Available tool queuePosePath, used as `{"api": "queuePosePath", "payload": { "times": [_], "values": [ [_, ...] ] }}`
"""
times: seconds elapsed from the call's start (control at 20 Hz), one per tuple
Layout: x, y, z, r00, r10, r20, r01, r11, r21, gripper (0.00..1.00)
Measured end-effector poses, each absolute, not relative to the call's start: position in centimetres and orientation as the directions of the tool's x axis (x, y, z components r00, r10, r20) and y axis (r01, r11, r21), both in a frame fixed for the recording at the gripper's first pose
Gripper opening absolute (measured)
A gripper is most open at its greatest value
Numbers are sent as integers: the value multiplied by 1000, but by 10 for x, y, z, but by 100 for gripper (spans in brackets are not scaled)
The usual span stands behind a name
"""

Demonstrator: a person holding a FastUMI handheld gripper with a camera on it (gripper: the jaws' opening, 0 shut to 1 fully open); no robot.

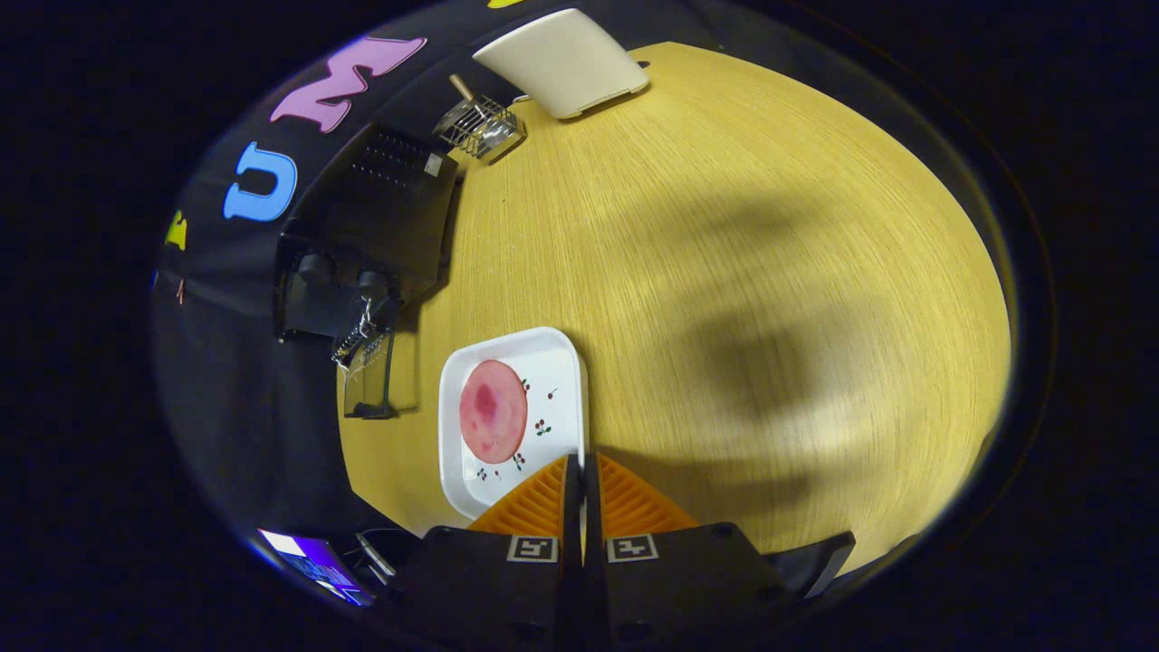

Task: Open the toaster oven, put the food inside, and close the toaster oven door.

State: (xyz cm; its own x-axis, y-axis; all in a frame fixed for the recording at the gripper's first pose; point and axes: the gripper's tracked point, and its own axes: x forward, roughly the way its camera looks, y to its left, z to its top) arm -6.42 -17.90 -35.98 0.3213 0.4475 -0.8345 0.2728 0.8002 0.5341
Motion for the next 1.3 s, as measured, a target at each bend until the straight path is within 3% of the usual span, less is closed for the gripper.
{"api": "queuePosePath", "payload": {
  "times": [0.6,1.3],
  "values": [
    [-79,-186,-301,452,435,-779,439,651,619,5],
    [-72,-54,-254,590,444,-674,430,534,728,5]
  ]
}}
